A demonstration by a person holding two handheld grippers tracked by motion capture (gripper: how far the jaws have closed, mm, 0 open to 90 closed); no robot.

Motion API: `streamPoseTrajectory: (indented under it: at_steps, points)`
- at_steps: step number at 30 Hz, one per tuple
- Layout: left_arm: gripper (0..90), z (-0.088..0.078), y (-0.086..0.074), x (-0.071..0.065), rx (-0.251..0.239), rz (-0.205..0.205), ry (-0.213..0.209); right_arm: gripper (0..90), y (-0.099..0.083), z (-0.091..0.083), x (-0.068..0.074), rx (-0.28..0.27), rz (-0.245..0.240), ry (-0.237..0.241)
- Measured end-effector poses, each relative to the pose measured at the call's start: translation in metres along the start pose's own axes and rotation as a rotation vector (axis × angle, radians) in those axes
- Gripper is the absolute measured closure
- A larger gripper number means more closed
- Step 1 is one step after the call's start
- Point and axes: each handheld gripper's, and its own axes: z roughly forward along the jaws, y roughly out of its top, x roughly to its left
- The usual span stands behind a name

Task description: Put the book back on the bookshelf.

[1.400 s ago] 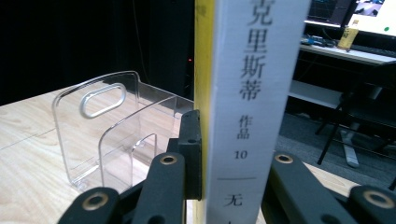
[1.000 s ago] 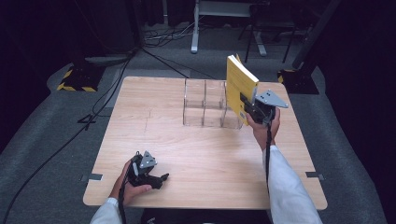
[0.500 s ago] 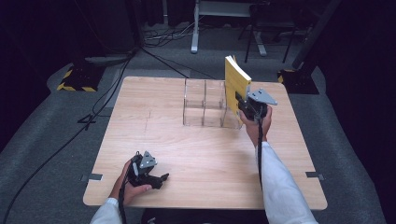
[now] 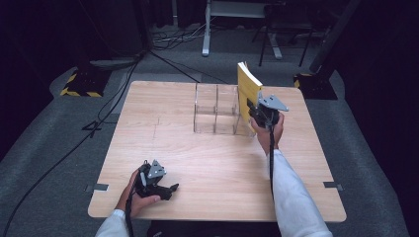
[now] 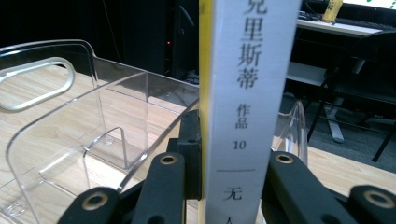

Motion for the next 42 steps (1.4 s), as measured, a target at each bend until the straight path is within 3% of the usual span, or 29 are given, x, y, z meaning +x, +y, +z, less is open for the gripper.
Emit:
streamPoseTrajectory:
  at_steps: [18,40,42]
  points:
    - [15.9,0.0,0.0,0.0,-0.003,0.002,0.001,75.7,-0.015,0.006,0.001,-0.005,0.042,0.003]
    - [16.5,0.0,0.0,0.0,-0.002,0.011,-0.008,73.6,-0.024,0.001,-0.004,0.041,0.019,0.018]
    - [16.5,0.0,0.0,0.0,-0.002,0.011,-0.008,72.9,-0.022,0.0,-0.004,0.051,0.0,0.015]
